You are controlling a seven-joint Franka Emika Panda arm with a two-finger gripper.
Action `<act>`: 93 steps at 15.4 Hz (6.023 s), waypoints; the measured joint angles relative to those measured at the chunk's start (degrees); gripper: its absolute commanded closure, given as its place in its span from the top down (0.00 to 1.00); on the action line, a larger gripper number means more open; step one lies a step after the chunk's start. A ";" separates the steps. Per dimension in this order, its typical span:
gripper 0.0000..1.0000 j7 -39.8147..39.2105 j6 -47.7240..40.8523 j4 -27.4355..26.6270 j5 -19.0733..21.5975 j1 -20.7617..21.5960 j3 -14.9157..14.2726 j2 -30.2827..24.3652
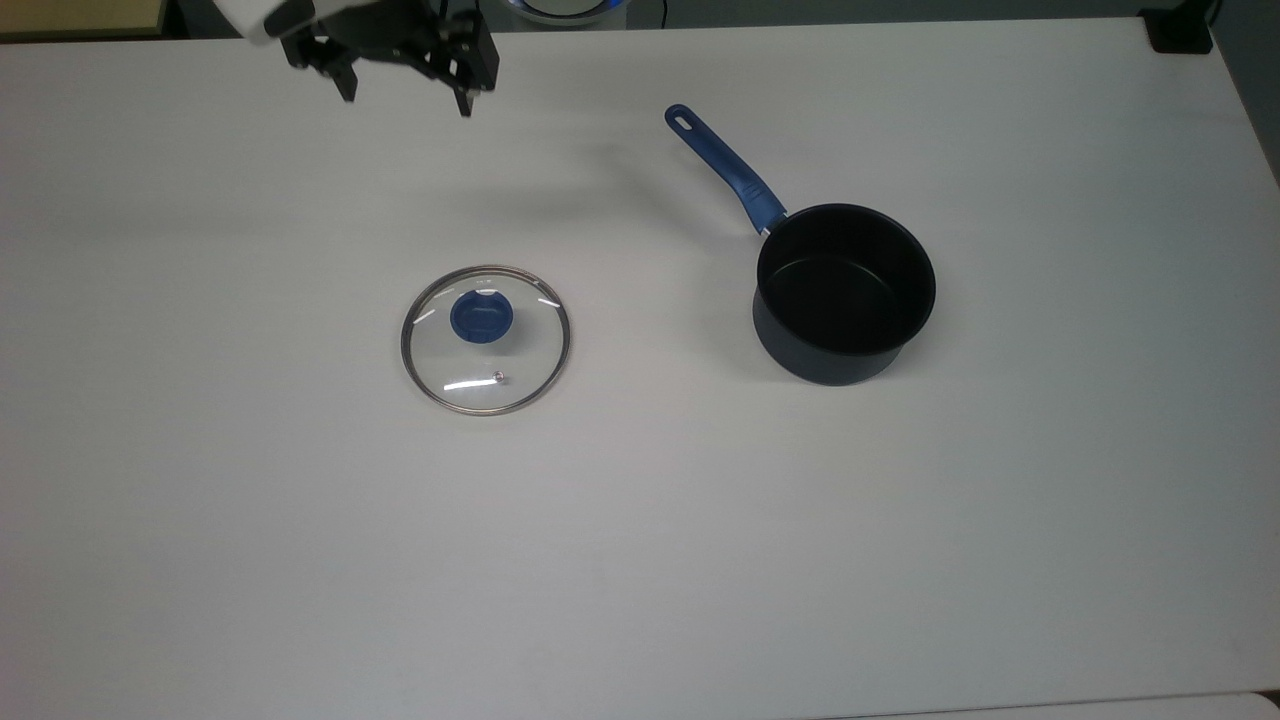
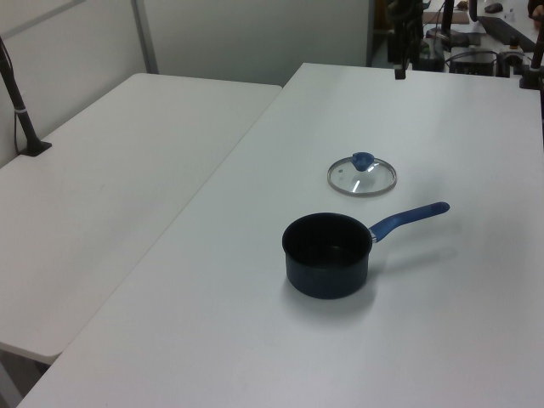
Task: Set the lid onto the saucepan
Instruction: 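Move the gripper over the glass lid and lower onto its blue knob, then close the gripper on the blue knob and lift the glass lid, then carry the lifted glass lid over to the dark blue saucepan, then lower the lid onto the saucepan rim and open the gripper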
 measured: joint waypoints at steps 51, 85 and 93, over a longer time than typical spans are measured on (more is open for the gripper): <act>0.55 -3.29 23.25 -3.86 1.71 2.62 0.30 18.66; 0.53 20.01 10.12 4.76 8.43 23.09 1.83 12.65; 0.53 23.33 14.20 7.16 8.42 26.53 1.81 15.58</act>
